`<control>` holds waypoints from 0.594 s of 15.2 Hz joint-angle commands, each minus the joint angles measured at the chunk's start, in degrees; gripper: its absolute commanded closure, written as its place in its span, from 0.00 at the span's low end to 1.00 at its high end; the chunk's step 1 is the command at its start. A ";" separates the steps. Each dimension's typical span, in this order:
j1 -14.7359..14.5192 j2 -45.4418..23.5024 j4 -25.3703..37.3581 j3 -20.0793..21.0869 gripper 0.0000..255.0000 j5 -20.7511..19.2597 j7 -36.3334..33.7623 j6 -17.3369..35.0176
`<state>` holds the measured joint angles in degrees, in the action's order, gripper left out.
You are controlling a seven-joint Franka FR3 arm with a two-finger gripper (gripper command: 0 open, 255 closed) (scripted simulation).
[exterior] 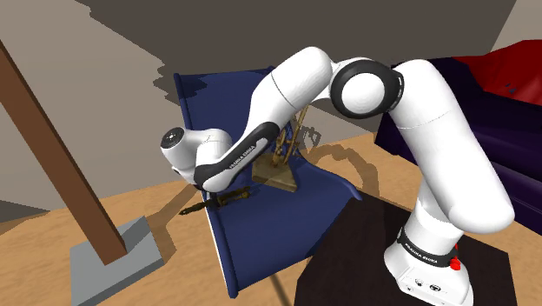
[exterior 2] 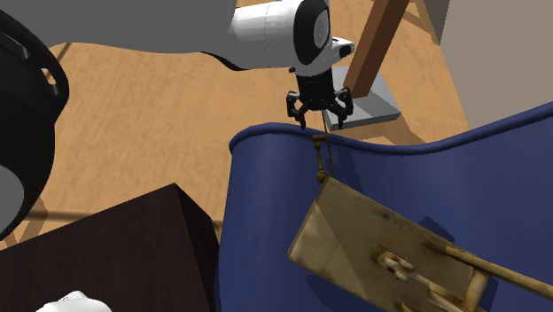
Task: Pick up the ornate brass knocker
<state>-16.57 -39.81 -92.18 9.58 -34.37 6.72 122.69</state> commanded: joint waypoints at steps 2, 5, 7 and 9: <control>-0.37 -2.01 0.86 -0.35 0.00 -0.59 -0.67 1.02; -0.54 -3.39 1.12 -0.65 0.00 -1.04 -1.27 2.04; -0.53 -3.31 1.02 -0.64 1.00 -1.04 -1.29 2.06; -0.52 -3.28 0.97 -0.64 1.00 -1.05 -1.30 2.08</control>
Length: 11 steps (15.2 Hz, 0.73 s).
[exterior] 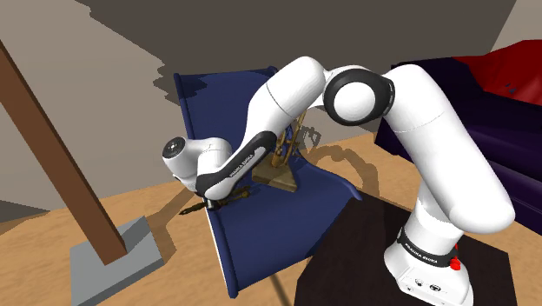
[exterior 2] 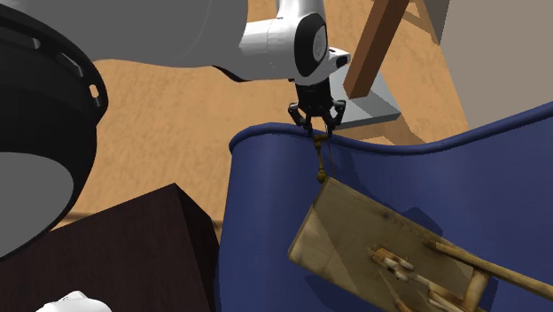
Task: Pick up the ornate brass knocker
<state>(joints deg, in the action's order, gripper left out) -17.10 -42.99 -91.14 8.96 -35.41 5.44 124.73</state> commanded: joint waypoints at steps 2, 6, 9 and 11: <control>0.00 -0.12 -0.03 -0.02 1.00 0.00 -0.02 0.03; -0.04 -0.06 -0.11 0.00 1.00 0.00 -0.09 0.01; 0.13 0.87 -0.13 0.22 1.00 0.34 0.47 -0.78; 0.26 1.91 -0.28 0.45 1.00 0.69 0.95 -1.59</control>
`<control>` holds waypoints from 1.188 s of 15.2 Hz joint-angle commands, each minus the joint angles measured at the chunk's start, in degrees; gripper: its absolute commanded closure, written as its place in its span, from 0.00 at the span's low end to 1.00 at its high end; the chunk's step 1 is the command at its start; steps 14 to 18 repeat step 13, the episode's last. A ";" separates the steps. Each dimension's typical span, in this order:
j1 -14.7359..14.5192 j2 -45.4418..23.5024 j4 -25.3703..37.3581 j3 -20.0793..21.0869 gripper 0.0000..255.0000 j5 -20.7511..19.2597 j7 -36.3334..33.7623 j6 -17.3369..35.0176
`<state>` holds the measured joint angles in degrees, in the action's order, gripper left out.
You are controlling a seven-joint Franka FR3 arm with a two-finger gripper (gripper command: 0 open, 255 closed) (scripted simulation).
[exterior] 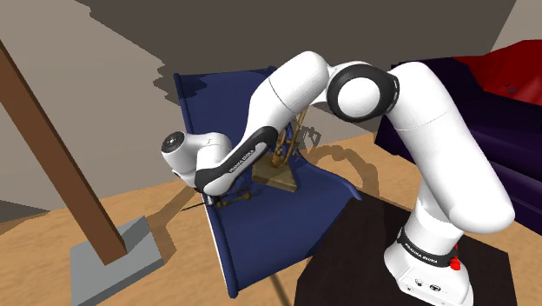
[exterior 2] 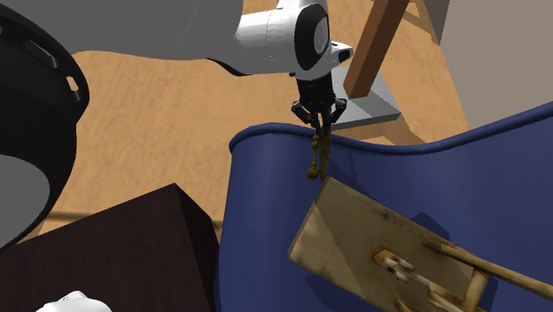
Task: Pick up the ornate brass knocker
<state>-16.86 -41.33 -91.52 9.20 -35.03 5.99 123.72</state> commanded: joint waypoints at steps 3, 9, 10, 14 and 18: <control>0.19 1.78 -0.05 0.56 1.00 0.85 1.12 -1.83; 0.49 4.63 0.01 1.18 1.00 1.94 2.62 -4.46; 0.53 5.07 0.07 1.28 1.00 2.12 2.88 -4.92; 0.58 5.58 0.15 1.39 1.00 2.33 3.17 -5.45; 0.58 5.58 0.15 1.39 1.00 2.33 3.17 -5.45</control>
